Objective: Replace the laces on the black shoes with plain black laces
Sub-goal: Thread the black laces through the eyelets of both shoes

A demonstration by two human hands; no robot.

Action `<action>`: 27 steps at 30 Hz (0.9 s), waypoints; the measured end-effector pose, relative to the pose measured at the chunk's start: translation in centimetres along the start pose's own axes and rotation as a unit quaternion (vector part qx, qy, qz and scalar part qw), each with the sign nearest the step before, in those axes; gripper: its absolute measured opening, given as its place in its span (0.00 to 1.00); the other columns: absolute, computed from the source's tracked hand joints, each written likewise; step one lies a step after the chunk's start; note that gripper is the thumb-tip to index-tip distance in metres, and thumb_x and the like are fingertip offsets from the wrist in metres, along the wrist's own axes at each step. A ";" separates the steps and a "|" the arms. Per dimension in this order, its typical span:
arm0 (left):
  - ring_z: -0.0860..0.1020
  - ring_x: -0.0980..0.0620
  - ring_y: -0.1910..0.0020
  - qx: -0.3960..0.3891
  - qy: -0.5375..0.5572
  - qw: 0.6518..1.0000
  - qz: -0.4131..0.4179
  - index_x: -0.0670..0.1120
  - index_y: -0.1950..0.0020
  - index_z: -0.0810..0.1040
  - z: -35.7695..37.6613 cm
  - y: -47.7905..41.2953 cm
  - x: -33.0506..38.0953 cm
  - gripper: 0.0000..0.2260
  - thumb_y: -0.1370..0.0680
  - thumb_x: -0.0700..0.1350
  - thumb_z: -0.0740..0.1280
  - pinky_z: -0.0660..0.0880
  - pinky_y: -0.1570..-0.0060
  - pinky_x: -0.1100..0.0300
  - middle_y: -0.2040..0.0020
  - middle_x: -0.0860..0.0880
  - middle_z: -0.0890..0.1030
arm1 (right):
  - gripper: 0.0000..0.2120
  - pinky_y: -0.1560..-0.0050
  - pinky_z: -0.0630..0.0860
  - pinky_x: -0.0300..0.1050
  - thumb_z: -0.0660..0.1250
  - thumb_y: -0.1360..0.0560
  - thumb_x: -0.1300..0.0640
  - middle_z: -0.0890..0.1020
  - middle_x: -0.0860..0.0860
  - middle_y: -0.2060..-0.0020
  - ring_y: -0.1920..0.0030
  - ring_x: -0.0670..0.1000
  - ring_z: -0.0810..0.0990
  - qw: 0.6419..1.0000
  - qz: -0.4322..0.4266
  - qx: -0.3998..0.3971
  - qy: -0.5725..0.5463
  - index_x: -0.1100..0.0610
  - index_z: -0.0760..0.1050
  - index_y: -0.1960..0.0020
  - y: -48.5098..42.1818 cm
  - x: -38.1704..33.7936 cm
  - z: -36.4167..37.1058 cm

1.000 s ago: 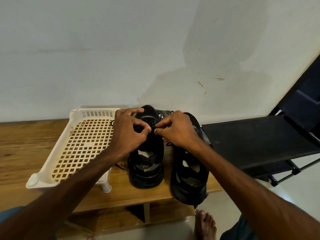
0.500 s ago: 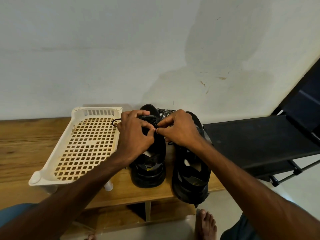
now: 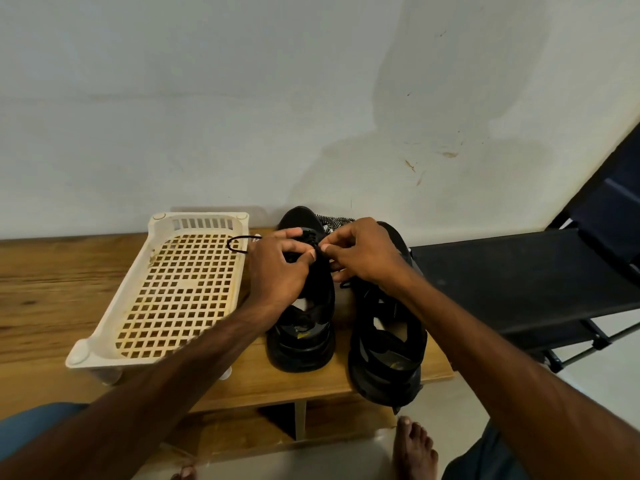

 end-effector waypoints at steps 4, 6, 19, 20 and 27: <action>0.73 0.51 0.32 -0.013 -0.022 0.999 0.021 0.51 0.52 0.87 -0.1 0.1 0.2 0.05 0.26 0.42 0.76 0.70 0.31 0.44 0.37 0.58 0.80 | 0.05 0.68 0.84 0.44 0.72 0.21 0.59 0.86 0.54 0.65 0.68 0.52 0.86 0.999 -0.025 0.003 0.031 0.60 0.85 0.53 -0.2 -0.4 -0.5; 0.73 0.50 0.32 -0.016 -0.062 0.997 0.039 0.51 0.51 0.87 -0.2 0.0 0.2 0.07 0.28 0.42 0.77 0.70 0.31 0.44 0.37 0.57 0.80 | 0.08 0.70 0.82 0.43 0.69 0.20 0.58 0.85 0.54 0.67 0.71 0.53 0.85 0.995 -0.048 0.014 0.086 0.60 0.85 0.55 -0.3 -0.9 -0.4; 0.78 0.48 0.38 0.074 -0.045 0.991 0.106 0.51 0.51 0.86 -2.5 -1.1 1.8 0.11 0.23 0.36 0.69 0.71 0.35 0.44 0.44 0.55 0.84 | 0.05 0.55 0.79 0.51 0.63 0.18 0.58 0.74 0.49 0.70 0.70 0.49 0.75 0.855 0.002 0.017 -0.518 0.60 0.75 0.49 -0.9 -1.4 -5.2; 0.78 0.48 0.39 0.093 -0.033 0.988 0.119 0.51 0.50 0.86 -3.2 -1.4 2.0 0.10 0.21 0.37 0.68 0.72 0.36 0.45 0.46 0.55 0.84 | 0.06 0.61 0.76 0.48 0.64 0.18 0.59 0.70 0.47 0.71 0.72 0.47 0.70 0.884 -0.004 0.028 -0.467 0.61 0.78 0.48 -0.8 -1.3 -5.0; 0.80 0.54 0.51 0.149 0.003 0.984 0.099 0.49 0.45 0.84 -6.9 -4.3 0.4 0.06 0.19 0.47 0.70 0.77 0.49 0.54 0.49 0.54 0.85 | 0.07 0.61 0.70 0.33 0.71 0.23 0.61 0.76 0.42 0.72 0.70 0.41 0.76 0.964 -0.110 -0.057 0.234 0.57 0.87 0.48 0.2 -1.3 -1.1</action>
Point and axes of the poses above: each hand's wrist, its own y-axis away from the middle knuckle, its own z-axis out of the palm, x = y × z, the point moved 4 cm from there along -y, towards the middle knuckle
